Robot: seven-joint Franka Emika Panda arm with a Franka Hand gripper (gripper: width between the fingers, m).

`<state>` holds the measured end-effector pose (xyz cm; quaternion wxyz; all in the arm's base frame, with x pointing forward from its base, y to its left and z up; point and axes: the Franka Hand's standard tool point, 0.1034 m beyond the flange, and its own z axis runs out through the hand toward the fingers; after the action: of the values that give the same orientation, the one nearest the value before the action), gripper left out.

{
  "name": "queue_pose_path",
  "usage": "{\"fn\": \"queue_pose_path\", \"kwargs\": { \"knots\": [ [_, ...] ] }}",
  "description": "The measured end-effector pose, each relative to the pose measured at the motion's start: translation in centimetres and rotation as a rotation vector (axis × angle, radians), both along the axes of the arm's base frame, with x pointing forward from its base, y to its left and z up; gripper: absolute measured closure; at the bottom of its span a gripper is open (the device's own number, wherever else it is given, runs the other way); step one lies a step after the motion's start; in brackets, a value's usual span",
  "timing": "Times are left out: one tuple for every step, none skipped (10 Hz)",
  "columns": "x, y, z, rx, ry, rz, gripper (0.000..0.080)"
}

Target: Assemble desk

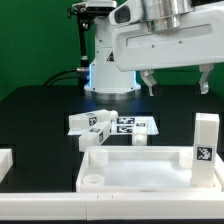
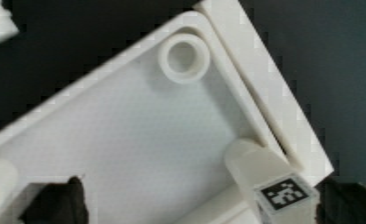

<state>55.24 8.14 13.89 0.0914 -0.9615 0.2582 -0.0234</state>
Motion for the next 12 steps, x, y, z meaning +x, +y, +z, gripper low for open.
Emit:
{"fn": "queue_pose_path", "kwargs": {
  "knots": [
    [0.0,-0.1,0.0,-0.008,-0.013,0.08,0.0151],
    [0.0,-0.1,-0.1,-0.014,-0.022,0.137,0.0151],
    [-0.1,-0.2,-0.2,-0.019,-0.027,0.179,0.0151],
    [-1.7,-1.1,-1.6,-0.029,-0.017,0.285,0.0151],
    [-4.2,-2.1,-3.6,-0.035,0.02,0.344,0.0151],
    [-5.9,-2.7,-5.3,-0.05,0.033,0.393,0.0151],
    [-6.9,-3.1,-6.6,-0.082,0.011,0.443,0.0151],
    [-7.2,-3.1,-6.6,-0.08,0.022,0.471,0.0151],
    [-7.0,-3.1,-6.5,-0.081,0.018,0.466,0.0151],
    [-7.1,-3.1,-6.6,-0.081,0.02,0.466,0.0151],
    [-7.4,-3.3,-7.0,-0.078,0.033,0.457,0.0151],
    [-8.6,-3.9,-8.4,-0.064,0.09,0.418,0.0151]
  ]
}}
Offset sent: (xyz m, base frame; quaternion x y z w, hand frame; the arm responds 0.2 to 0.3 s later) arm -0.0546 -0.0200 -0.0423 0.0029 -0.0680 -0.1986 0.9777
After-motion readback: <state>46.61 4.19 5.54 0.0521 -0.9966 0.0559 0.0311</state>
